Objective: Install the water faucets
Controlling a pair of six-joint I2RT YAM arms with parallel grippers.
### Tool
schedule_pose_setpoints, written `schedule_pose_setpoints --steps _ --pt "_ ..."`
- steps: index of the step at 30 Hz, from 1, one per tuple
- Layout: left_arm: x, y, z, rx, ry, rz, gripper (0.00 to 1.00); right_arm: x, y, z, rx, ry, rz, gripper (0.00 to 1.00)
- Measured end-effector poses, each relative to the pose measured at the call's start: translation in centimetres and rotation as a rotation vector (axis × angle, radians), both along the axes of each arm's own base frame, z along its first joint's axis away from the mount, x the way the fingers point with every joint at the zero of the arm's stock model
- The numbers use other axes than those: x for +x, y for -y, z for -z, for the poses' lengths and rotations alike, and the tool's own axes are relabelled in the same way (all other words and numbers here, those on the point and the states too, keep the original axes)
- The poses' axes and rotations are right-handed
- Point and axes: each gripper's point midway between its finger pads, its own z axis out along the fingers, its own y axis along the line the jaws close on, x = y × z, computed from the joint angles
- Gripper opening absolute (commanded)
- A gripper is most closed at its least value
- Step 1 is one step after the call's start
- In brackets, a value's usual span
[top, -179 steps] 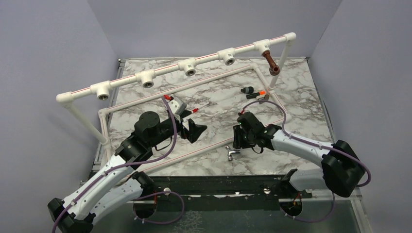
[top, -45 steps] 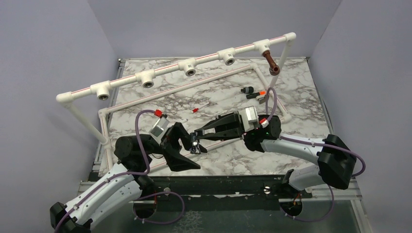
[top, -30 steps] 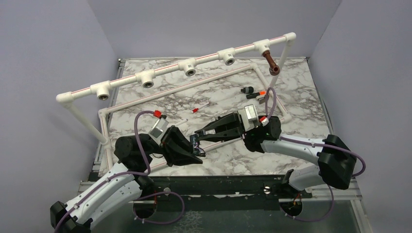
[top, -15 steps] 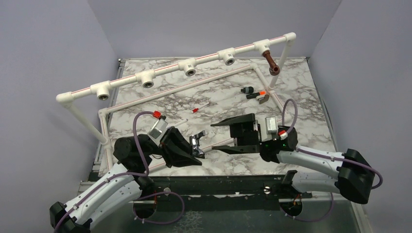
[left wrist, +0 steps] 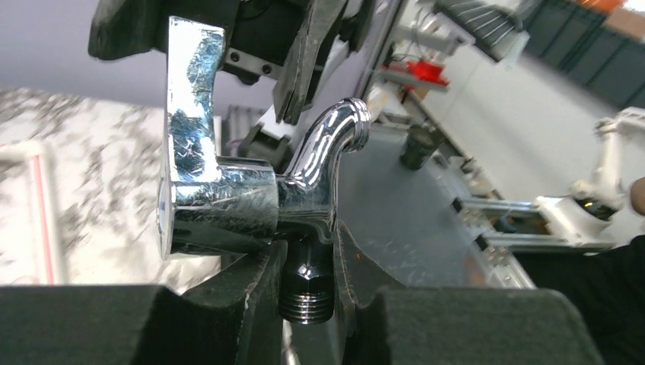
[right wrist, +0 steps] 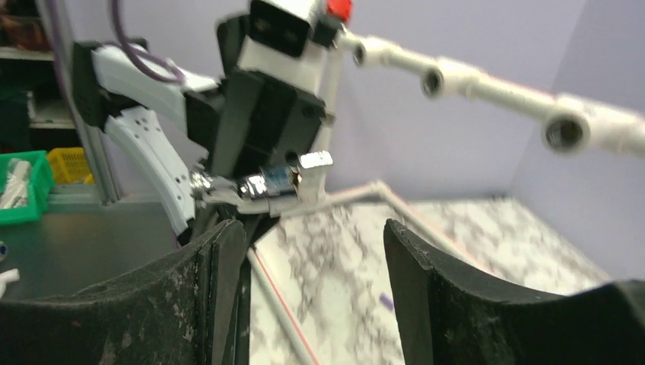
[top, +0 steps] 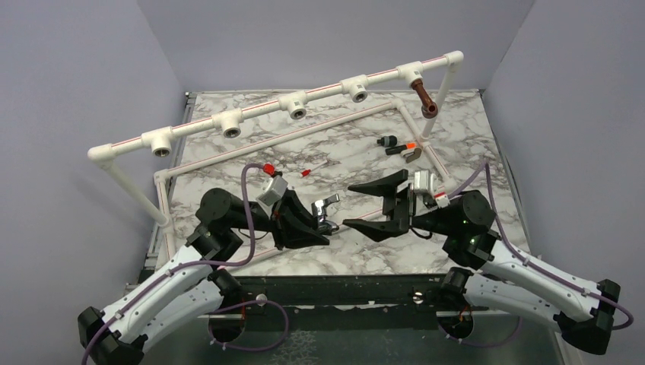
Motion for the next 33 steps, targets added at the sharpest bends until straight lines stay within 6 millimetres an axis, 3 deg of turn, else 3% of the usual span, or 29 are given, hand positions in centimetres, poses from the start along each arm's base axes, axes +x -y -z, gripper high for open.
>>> schedule_pose_setpoints --steps 8,17,25,30,33 --pt "3.1 0.6 0.7 0.129 0.104 -0.144 0.00 2.7 1.1 5.6 -0.269 -0.288 0.170 0.73" --pt "6.5 0.4 3.6 0.253 0.155 -0.312 0.00 2.6 1.4 11.5 -0.505 -0.530 0.203 0.71" --pt "9.0 -0.4 6.4 0.327 0.207 -0.449 0.00 2.6 -0.1 13.1 -0.610 -0.682 0.154 0.71" --pt "8.9 -1.2 7.8 0.354 0.251 -0.488 0.00 3.7 0.0 14.4 -0.632 -0.801 0.119 0.71" --pt "8.8 -1.4 7.9 0.354 0.291 -0.508 0.00 4.1 0.2 14.1 -0.611 -0.863 0.077 0.70"
